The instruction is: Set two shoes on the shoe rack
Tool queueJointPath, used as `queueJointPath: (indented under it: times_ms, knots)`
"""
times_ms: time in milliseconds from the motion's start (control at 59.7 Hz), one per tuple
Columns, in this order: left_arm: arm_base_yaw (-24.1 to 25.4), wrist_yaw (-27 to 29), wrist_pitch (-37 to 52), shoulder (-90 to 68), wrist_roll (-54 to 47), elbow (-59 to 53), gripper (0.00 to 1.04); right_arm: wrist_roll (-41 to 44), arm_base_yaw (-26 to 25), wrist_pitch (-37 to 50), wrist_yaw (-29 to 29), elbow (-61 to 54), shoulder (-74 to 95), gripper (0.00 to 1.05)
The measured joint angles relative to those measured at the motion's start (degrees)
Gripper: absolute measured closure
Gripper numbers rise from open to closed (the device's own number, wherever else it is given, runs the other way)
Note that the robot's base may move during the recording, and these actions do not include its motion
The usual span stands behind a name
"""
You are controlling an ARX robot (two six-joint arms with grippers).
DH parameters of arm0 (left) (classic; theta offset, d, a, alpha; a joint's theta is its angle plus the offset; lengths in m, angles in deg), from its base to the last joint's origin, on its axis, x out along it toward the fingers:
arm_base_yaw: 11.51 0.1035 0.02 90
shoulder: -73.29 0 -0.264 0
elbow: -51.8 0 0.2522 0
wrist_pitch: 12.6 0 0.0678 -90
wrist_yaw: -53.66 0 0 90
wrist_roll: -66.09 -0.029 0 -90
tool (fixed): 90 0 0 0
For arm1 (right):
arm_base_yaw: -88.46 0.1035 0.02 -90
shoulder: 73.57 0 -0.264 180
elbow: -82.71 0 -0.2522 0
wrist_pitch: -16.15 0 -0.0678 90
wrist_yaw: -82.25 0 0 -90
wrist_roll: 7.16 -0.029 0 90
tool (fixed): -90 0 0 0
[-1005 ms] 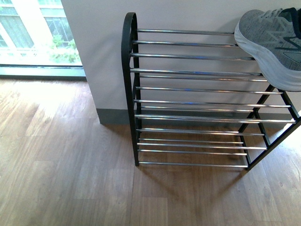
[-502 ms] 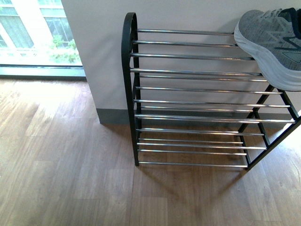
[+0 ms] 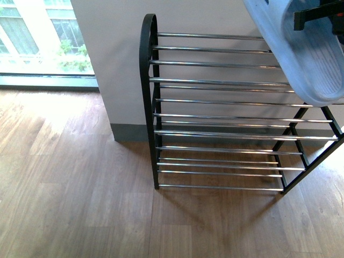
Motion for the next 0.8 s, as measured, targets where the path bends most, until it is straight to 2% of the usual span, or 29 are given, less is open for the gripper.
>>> queueJointPath:
  times_ms: [201,586,804]
  knots:
    - [0.00,0.00,0.00,0.00,0.00,0.00,1.03,1.68,-1.49,-2.84,-1.55,10.21,9.49,1.03]
    - [0.00,0.00,0.00,0.00,-0.02,0.00,1.03,5.70,-0.85,-8.87,-2.73,24.63,23.71,1.03]
    - [0.00,0.00,0.00,0.00,0.00,0.00,1.03,9.31,-1.77,-10.16,-6.67,30.45,30.47,1.03]
